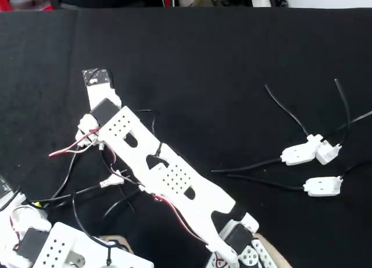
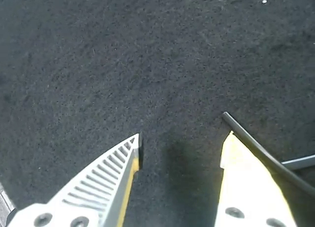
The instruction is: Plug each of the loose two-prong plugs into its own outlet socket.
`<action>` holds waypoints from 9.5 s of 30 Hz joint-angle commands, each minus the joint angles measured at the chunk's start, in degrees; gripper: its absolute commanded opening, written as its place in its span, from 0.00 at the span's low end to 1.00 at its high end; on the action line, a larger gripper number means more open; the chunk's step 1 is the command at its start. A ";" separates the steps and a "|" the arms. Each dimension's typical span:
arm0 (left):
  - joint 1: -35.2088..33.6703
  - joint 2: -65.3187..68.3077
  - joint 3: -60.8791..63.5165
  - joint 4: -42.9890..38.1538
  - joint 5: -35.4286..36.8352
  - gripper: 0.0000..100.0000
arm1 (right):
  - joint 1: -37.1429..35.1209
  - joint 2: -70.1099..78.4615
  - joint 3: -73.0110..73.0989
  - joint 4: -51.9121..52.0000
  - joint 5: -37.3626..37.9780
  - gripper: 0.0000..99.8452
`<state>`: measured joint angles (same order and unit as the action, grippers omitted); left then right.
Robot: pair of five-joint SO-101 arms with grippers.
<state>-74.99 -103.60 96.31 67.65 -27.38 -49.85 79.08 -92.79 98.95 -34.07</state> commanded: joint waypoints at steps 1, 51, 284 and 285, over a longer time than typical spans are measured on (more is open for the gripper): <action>-0.92 -0.53 1.01 0.53 -0.18 0.27 | 4.13 -1.80 -3.03 2.11 2.29 0.01; -0.75 -0.53 1.01 0.53 -0.18 0.27 | 26.02 -58.95 84.62 -6.07 102.95 0.21; 89.10 -0.53 -16.04 -15.38 34.64 0.27 | 14.24 -120.31 131.38 -53.71 5.36 0.01; 89.54 -0.53 -15.69 -15.47 34.64 0.27 | 14.24 -120.40 132.18 -54.33 5.36 0.01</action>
<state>10.73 -103.69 81.89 53.49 7.16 -34.81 -39.08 37.76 49.36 -27.56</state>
